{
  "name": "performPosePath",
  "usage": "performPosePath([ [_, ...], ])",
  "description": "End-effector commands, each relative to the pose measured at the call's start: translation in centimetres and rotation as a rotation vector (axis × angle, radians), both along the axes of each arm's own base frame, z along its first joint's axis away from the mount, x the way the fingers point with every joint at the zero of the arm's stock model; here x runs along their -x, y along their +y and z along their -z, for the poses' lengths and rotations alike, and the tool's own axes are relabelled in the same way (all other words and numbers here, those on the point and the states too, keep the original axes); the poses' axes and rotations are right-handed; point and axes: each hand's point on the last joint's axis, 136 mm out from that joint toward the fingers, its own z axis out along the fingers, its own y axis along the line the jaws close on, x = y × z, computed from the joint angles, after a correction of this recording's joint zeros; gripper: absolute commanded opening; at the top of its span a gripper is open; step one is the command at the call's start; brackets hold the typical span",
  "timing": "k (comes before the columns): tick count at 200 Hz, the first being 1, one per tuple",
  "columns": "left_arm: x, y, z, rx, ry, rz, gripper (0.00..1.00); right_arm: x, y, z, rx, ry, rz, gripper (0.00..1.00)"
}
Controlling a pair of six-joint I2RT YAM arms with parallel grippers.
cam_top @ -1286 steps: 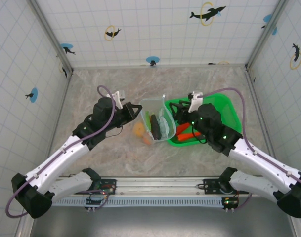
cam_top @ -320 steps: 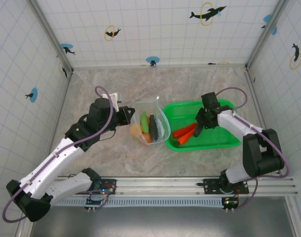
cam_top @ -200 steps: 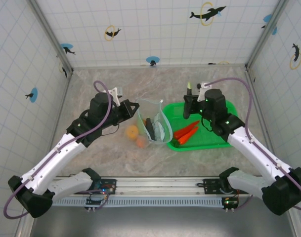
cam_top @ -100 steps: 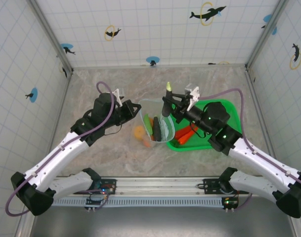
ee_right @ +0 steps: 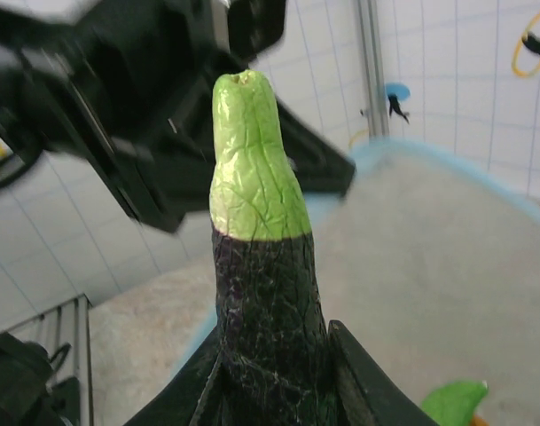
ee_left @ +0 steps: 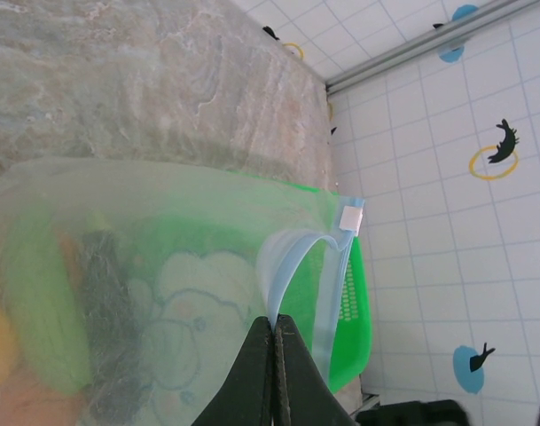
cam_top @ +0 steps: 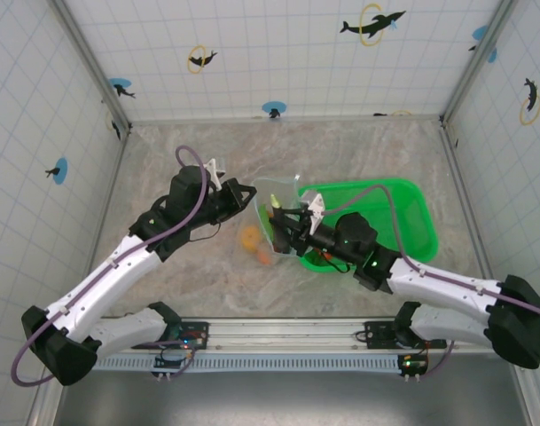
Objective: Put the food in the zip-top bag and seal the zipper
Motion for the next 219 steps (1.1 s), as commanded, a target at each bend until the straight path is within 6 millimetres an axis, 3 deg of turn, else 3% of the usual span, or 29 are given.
performPosePath([
  [1, 0.0, -0.4, -1.6, 0.058, -0.021, 0.010, 0.00, -0.7, -0.3, 1.5, 0.005, -0.009, 0.047, 0.25],
  [18, 0.1, -0.5, -1.8, 0.063, -0.023, 0.016, 0.00, -1.1, -0.1, 2.7, 0.029, 0.016, 0.062, 0.31],
  [40, 0.1, -0.5, -1.6, 0.063, -0.017, 0.013, 0.00, -1.8, -0.3, 3.5, 0.057, 0.038, 0.100, 0.48],
  [57, 0.2, -0.5, -1.5, 0.063, -0.014, 0.015, 0.00, -2.1, -0.6, 3.2, 0.063, 0.034, 0.124, 0.63],
  [75, 0.2, -0.4, -1.5, 0.064, -0.015, 0.013, 0.00, -2.6, -1.5, 2.3, 0.052, 0.008, 0.176, 0.67],
  [108, 0.0, 0.1, -1.2, 0.025, -0.017, -0.005, 0.00, -3.6, -3.1, -0.2, 0.043, 0.019, 0.251, 0.68],
  [147, -0.1, 0.7, -1.1, -0.029, -0.034, -0.019, 0.00, -5.8, -5.1, -2.7, 0.034, 0.205, 0.239, 0.63],
  [182, -0.4, 2.2, -2.5, -0.108, -0.076, -0.063, 0.00, -5.7, -7.5, -5.5, 0.027, 0.161, 0.289, 0.62],
  [206, -0.1, 2.1, -2.4, -0.118, -0.080, -0.042, 0.00, -6.5, -9.8, -3.4, 0.091, 0.241, 0.372, 0.61],
  [219, 0.0, 2.0, -1.8, -0.134, -0.068, -0.026, 0.00, -6.9, -11.3, -0.9, 0.124, 0.306, 0.428, 0.59],
])
